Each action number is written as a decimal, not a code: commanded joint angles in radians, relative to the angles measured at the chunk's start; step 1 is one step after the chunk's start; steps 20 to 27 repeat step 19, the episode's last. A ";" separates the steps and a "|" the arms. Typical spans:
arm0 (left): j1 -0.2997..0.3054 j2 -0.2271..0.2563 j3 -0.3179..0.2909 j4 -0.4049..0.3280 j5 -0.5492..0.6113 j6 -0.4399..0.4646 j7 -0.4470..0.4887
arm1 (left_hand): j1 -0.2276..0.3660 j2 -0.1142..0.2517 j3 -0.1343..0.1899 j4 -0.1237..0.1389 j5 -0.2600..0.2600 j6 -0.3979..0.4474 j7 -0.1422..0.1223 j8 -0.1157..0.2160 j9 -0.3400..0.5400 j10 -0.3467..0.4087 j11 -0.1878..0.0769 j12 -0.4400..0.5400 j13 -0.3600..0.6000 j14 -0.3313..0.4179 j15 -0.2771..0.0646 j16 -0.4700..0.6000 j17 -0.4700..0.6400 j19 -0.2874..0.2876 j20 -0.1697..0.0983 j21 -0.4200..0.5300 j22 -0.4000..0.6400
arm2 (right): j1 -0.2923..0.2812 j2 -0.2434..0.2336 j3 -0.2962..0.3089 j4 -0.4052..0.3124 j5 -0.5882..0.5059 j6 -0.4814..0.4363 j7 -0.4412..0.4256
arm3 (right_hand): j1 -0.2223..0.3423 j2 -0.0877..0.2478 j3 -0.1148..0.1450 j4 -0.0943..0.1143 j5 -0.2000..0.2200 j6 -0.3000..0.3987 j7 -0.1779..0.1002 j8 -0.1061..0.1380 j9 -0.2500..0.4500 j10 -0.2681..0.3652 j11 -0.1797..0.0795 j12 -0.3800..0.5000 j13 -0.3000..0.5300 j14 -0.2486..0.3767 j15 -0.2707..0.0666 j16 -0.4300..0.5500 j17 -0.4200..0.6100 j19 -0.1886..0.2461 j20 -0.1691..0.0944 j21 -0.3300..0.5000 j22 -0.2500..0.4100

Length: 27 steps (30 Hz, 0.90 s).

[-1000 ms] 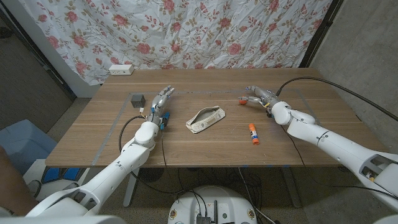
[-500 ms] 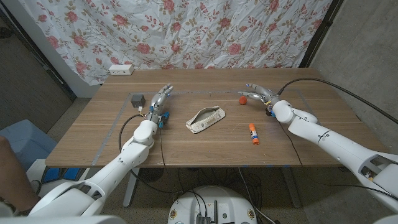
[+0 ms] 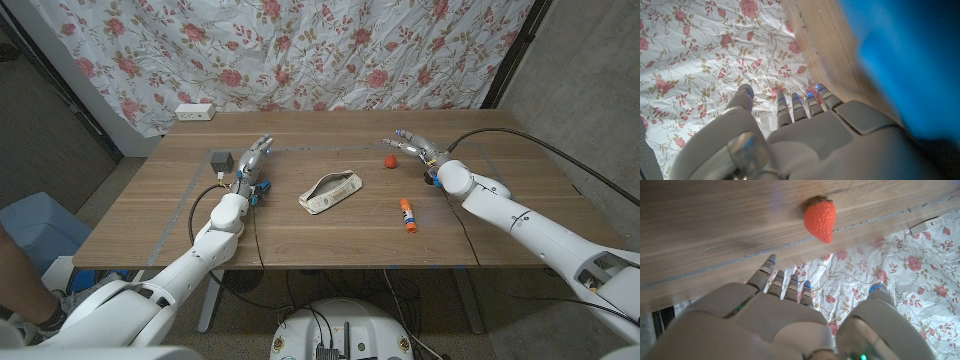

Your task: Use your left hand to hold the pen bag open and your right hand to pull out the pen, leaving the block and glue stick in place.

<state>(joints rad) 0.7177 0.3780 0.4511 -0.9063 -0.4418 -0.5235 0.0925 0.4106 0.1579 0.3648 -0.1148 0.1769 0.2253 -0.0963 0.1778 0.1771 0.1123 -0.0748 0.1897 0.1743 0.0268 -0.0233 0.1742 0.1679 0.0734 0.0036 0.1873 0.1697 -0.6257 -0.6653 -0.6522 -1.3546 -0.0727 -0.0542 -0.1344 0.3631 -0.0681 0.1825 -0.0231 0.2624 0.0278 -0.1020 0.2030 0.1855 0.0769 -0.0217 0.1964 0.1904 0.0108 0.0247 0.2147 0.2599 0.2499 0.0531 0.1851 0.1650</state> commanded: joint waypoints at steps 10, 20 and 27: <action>-0.008 -0.008 -0.005 0.043 -0.023 -0.017 -0.010 | -0.012 0.006 0.012 0.002 0.008 0.006 0.007 0.006 -0.001 0.001 0.002 0.005 0.003 -0.002 -0.006 0.004 0.002 0.003 0.003 0.003 0.003 | -0.036 0.051 0.074 0.068 0.172 0.124 -0.019 | -0.013 0.012 -0.001 0.007 -0.007 0.020 0.003 0.001 -0.003 0.017 0.002 0.005 -0.002 0.004 -0.011 0.002 -0.007 0.007 -0.013 0.004 0.002; -0.094 -0.088 -0.011 0.239 -0.049 -0.113 -0.056 | -0.017 0.014 0.023 0.002 0.009 0.025 0.019 0.011 -0.001 0.015 0.002 0.009 0.003 0.005 -0.006 0.005 0.001 0.009 0.004 0.006 0.003 | -0.035 0.076 0.093 0.108 0.231 0.184 -0.009 | -0.022 0.018 -0.004 0.009 -0.014 0.036 0.009 0.002 -0.004 0.025 0.006 0.005 -0.004 0.014 -0.002 0.004 -0.013 0.016 -0.008 0.006 0.002; -0.094 -0.088 -0.011 0.239 -0.049 -0.113 -0.056 | -0.017 0.014 0.023 0.002 0.009 0.025 0.019 0.011 -0.001 0.015 0.002 0.009 0.003 0.005 -0.006 0.005 0.001 0.009 0.004 0.006 0.003 | -0.035 0.076 0.093 0.108 0.231 0.184 -0.009 | -0.022 0.018 -0.004 0.009 -0.014 0.036 0.009 0.002 -0.004 0.025 0.006 0.005 -0.004 0.014 -0.002 0.004 -0.013 0.016 -0.008 0.006 0.002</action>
